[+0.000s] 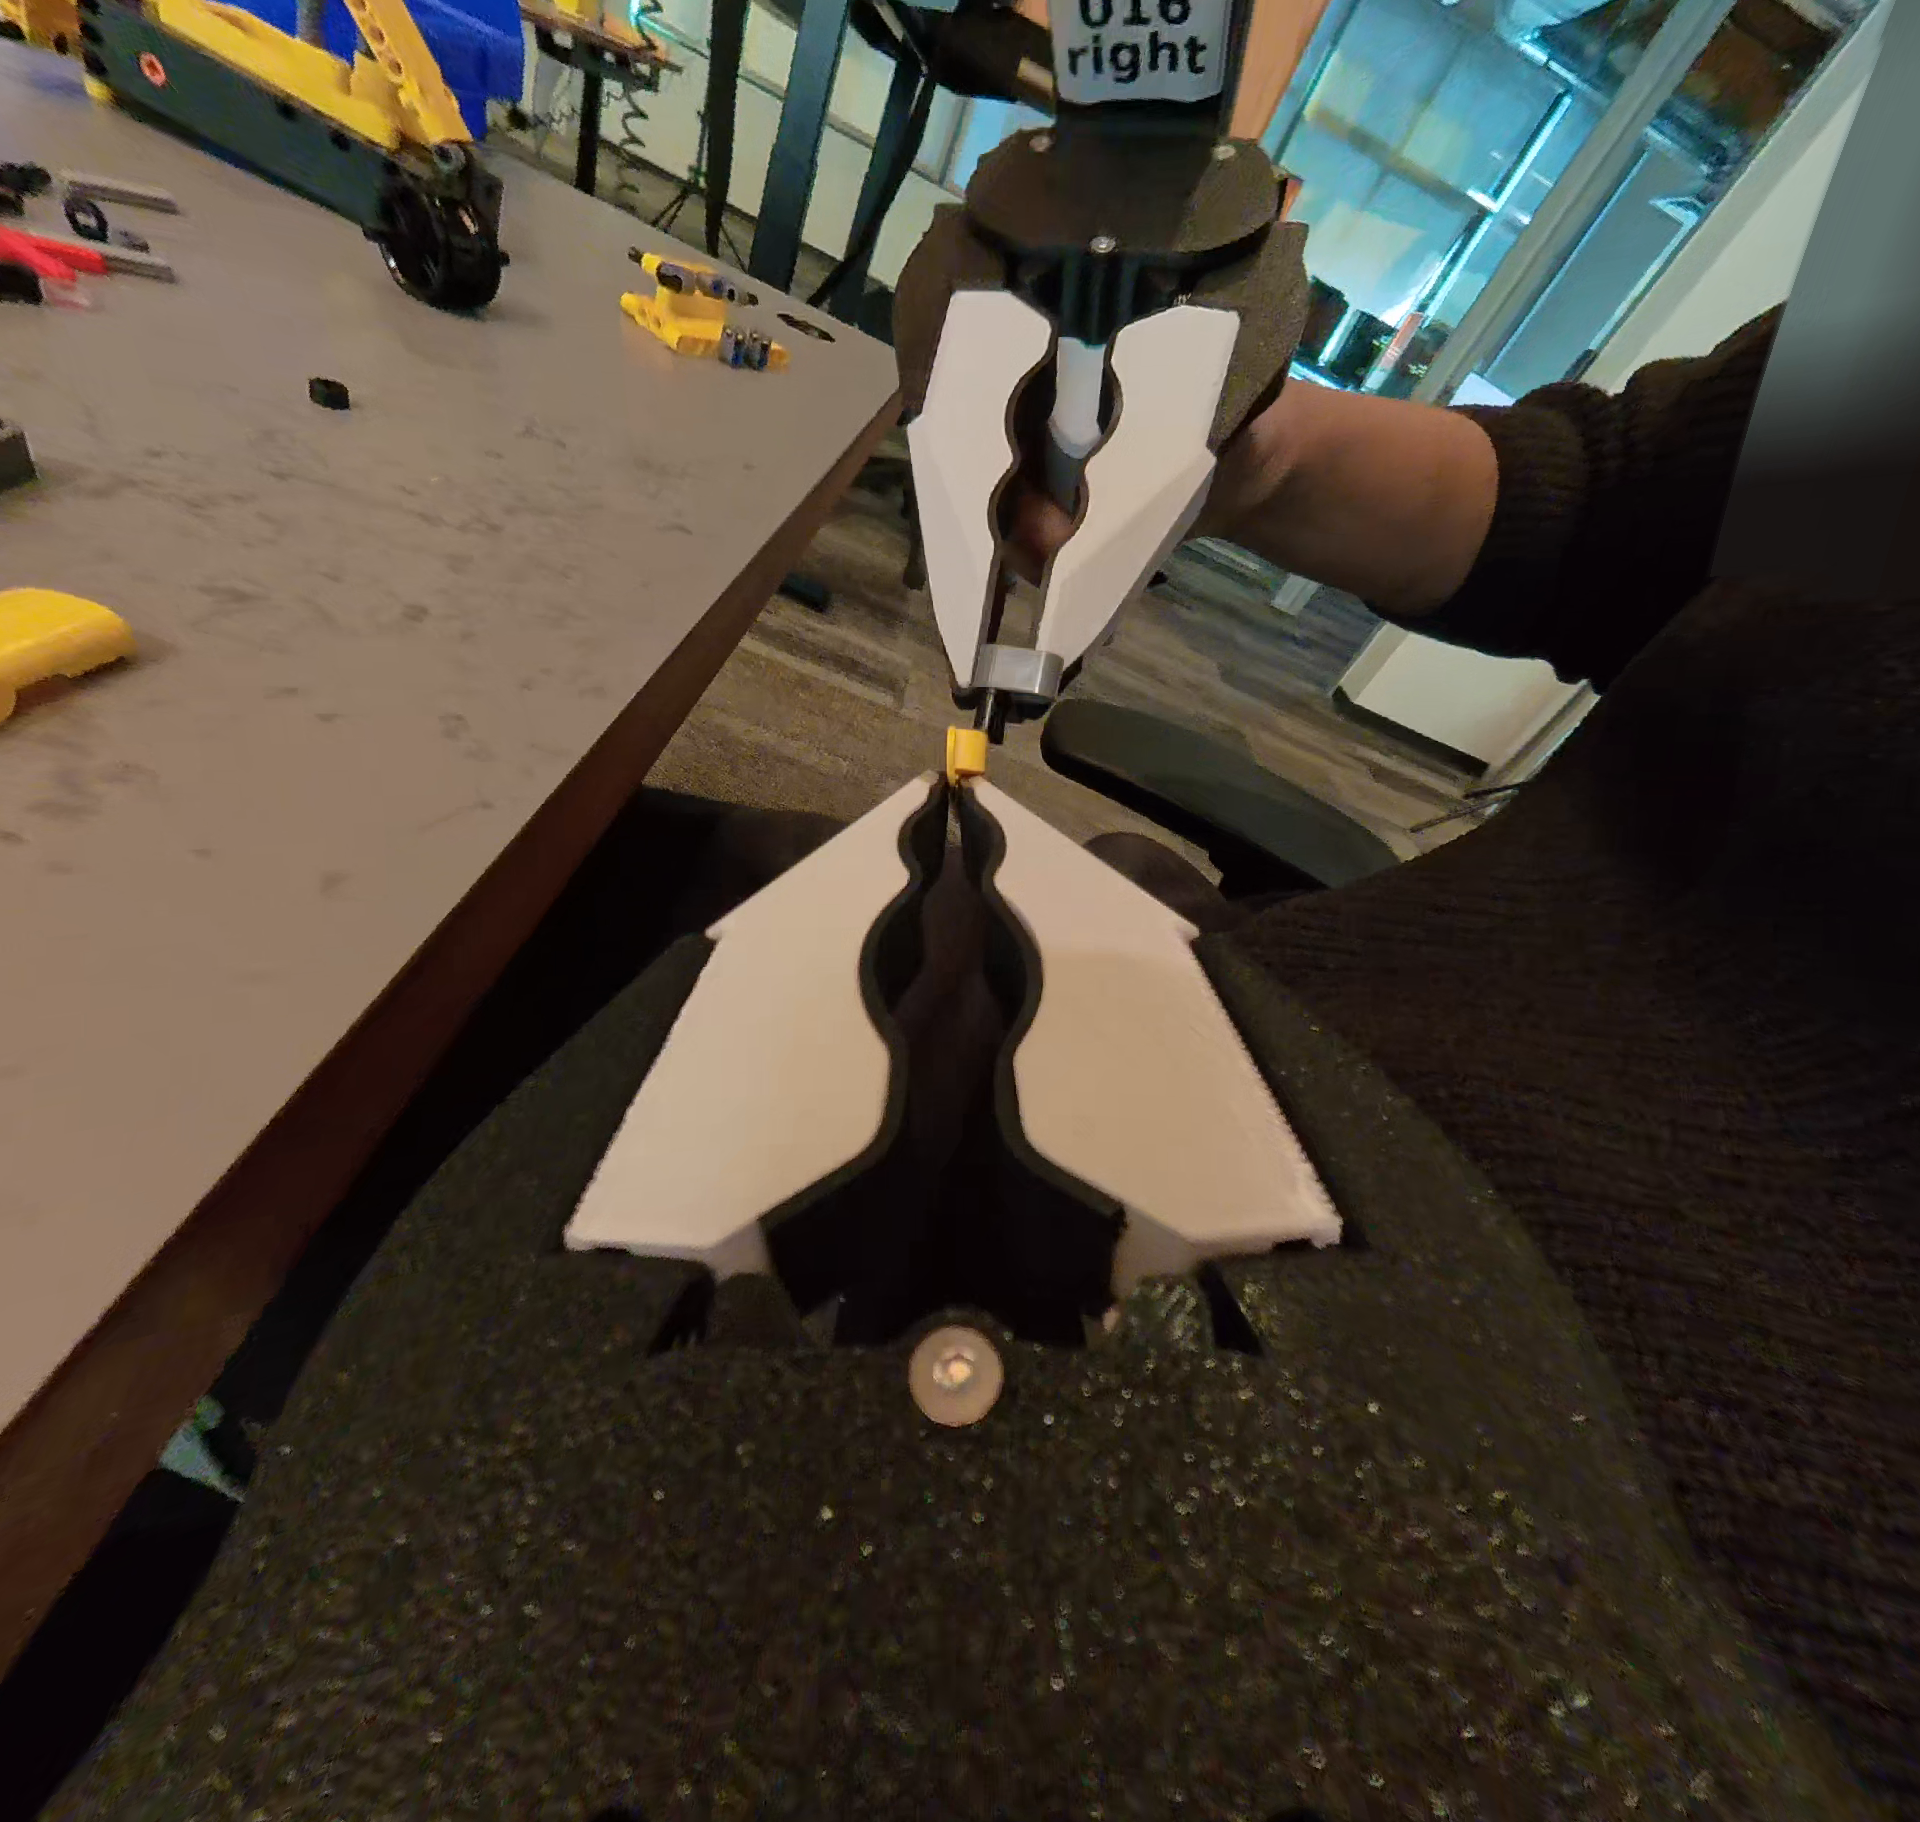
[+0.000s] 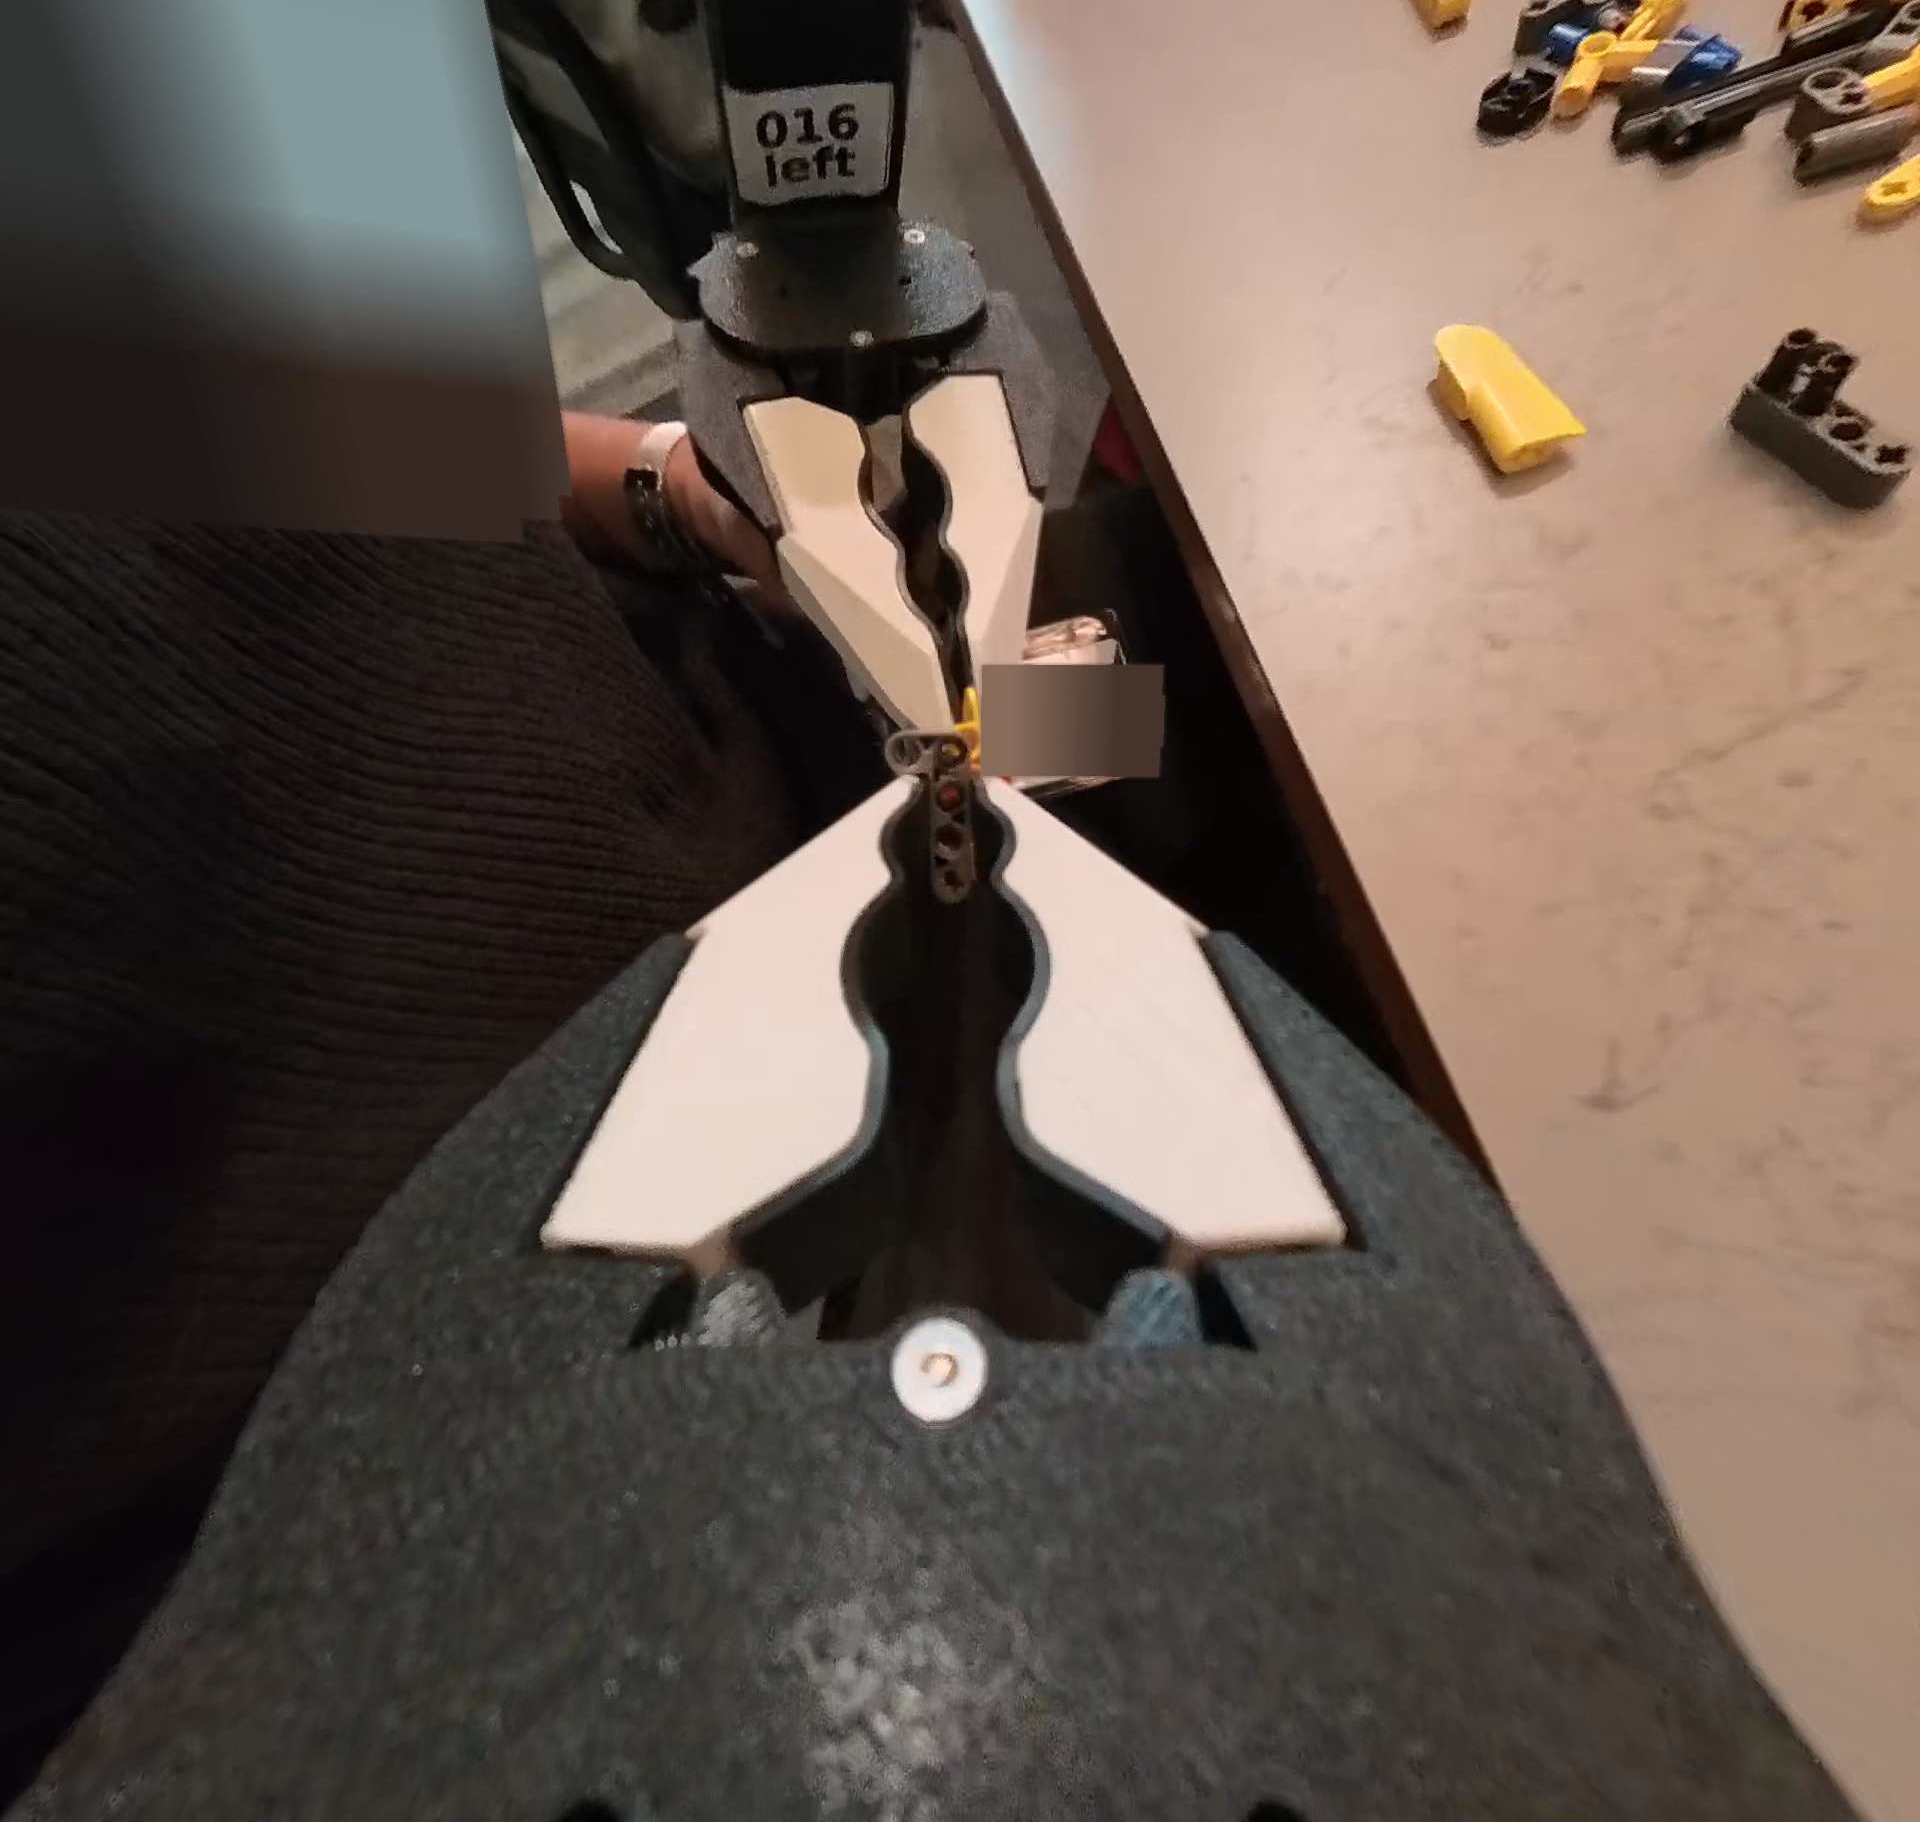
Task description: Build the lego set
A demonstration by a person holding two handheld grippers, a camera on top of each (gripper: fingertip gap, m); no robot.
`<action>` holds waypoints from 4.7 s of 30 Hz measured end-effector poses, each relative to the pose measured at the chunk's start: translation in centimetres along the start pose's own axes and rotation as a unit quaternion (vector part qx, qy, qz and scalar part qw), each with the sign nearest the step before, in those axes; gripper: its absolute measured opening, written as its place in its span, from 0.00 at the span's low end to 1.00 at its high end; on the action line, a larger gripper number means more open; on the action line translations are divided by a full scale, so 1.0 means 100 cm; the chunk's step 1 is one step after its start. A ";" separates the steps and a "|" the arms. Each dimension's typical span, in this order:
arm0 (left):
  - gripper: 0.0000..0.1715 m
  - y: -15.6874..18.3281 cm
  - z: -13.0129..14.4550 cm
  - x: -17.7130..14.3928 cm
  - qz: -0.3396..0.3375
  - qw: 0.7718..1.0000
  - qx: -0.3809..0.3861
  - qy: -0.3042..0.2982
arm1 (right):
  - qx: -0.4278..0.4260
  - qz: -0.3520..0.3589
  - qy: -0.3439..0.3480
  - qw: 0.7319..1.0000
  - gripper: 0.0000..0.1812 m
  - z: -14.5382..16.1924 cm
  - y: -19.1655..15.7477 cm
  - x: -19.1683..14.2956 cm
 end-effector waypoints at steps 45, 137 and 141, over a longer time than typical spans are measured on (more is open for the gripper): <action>0.00 0.001 0.050 0.026 0.056 0.976 -0.209 -0.010 | 0.201 -0.002 -0.031 0.979 0.03 0.060 -0.010 0.008; 0.03 0.005 0.004 -0.032 0.051 0.937 -0.201 0.280 | 0.272 0.038 0.215 0.937 0.15 0.008 -0.027 0.024; 0.03 0.002 -0.002 -0.044 0.055 0.931 -0.196 0.303 | 0.237 0.035 0.214 0.947 0.15 -0.001 -0.028 0.023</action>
Point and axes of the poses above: each gripper's, where its closed fingertips meet, x out along the fingers, z out of its underside, y = z × x across the jaws, the point moved 8 cm from there along -x, back along the fingers, and after that the axes turned 9 degrees about z, right-handed, at the moved point
